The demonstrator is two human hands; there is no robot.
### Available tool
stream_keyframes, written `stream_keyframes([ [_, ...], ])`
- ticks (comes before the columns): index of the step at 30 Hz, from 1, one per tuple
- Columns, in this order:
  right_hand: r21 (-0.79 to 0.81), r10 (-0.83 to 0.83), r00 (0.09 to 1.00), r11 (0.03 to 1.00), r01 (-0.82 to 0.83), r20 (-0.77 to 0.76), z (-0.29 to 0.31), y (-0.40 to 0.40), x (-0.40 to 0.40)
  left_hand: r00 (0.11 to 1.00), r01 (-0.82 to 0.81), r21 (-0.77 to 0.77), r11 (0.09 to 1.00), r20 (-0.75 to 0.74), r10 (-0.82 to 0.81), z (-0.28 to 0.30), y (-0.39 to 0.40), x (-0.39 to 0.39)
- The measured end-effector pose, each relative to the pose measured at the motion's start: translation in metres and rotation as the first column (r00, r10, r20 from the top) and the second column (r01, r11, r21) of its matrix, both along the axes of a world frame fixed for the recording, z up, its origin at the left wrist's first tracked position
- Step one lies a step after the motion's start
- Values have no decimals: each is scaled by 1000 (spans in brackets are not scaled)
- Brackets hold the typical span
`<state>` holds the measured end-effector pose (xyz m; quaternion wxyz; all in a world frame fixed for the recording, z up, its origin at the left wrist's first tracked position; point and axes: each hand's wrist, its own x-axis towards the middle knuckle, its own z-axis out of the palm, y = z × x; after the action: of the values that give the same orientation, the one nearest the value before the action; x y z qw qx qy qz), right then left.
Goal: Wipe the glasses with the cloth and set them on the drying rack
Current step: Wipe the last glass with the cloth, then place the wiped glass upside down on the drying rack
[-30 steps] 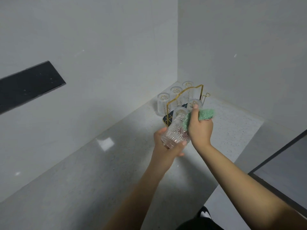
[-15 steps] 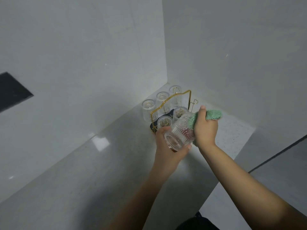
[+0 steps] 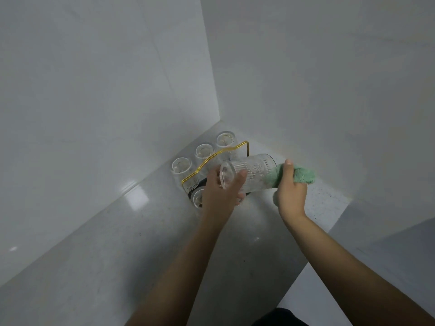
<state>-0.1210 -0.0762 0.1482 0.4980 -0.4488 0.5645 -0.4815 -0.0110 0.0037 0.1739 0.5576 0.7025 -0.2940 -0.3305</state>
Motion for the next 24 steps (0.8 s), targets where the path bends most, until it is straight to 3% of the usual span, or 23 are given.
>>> stream_keyframes([
  [4, 110, -52, 999, 993, 52, -6, -11, -27, -16, 920, 13, 94, 996, 388, -48, 2, -41, 3],
  [9, 208, -60, 998, 977, 55, 20, -26, -49, -29, 675, 67, 327, 943, 681, -284, -8, -89, 9],
  [17, 254, -83, 996, 964, 71, 37, -35, -64, -36, 507, 68, 572, 817, 686, -523, -43, -120, 10],
  [24, 322, -36, 996, 947, 9, 79, -44, -69, -26, 498, 50, 625, 779, 660, -562, -47, -125, 9],
])
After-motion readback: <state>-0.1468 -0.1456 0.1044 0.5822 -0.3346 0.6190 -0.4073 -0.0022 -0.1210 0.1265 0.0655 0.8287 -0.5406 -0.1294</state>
